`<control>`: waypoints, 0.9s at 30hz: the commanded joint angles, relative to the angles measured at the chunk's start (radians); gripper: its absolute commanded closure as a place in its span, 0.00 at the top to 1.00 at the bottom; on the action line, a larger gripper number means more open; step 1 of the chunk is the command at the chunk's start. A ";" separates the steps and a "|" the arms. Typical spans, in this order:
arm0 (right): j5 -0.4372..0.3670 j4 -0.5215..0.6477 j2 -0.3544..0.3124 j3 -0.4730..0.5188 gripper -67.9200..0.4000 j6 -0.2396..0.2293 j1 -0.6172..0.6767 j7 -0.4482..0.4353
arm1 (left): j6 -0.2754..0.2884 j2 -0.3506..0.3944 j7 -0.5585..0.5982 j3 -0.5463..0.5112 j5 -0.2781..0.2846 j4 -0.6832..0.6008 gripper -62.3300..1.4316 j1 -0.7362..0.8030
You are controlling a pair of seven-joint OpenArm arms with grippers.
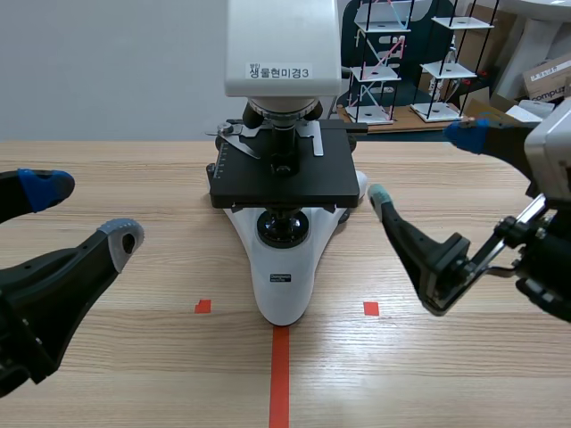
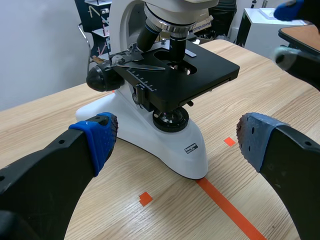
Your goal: Return to the home posture
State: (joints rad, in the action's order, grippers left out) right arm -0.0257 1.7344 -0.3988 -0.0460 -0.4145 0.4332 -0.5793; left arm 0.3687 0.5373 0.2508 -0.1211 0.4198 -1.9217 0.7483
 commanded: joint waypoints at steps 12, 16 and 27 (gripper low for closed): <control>-0.095 0.133 0.014 0.002 0.86 -0.009 0.200 -0.039 | 0.001 -0.002 0.014 -0.003 0.006 -0.009 0.82 0.002; -0.095 0.163 0.014 0.002 0.85 -0.012 0.253 -0.036 | 0.001 -0.002 0.014 -0.003 0.006 -0.009 0.82 0.002; -0.095 0.174 0.014 0.002 0.85 -0.011 0.279 0.003 | 0.001 -0.002 0.014 -0.003 0.006 -0.009 0.82 0.002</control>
State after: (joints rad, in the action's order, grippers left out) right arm -0.1055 1.8942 -0.3748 -0.0460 -0.4297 0.7132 -0.5545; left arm 0.3687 0.5373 0.2508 -0.1211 0.4198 -1.9217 0.7483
